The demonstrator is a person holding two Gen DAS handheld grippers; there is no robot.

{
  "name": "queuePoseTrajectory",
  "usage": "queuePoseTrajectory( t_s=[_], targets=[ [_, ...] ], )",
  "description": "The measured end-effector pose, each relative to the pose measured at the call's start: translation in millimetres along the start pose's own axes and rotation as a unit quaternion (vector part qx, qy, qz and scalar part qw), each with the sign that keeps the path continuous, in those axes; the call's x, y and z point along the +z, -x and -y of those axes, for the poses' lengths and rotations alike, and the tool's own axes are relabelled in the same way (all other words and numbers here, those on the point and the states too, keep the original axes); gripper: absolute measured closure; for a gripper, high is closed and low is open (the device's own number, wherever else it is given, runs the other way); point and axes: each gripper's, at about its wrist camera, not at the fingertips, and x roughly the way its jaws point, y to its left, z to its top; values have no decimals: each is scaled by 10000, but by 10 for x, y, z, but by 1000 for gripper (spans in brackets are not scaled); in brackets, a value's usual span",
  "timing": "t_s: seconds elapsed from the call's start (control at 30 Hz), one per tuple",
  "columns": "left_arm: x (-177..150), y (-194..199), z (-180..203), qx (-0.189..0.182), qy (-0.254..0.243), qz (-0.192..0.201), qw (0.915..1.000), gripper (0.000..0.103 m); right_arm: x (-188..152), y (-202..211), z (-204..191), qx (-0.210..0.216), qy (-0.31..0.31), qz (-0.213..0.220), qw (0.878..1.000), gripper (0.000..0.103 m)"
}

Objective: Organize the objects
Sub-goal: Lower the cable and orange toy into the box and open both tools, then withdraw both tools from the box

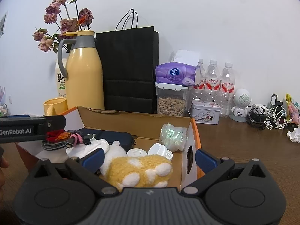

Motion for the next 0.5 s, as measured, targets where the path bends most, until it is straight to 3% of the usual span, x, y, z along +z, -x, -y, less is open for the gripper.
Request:
queuePoseTrajectory(
  t_s=[0.5],
  targets=[
    [-47,309,-100,-233,-45,10,9997,0,-66,278,-117,184,234,164,9994,0]
  ],
)
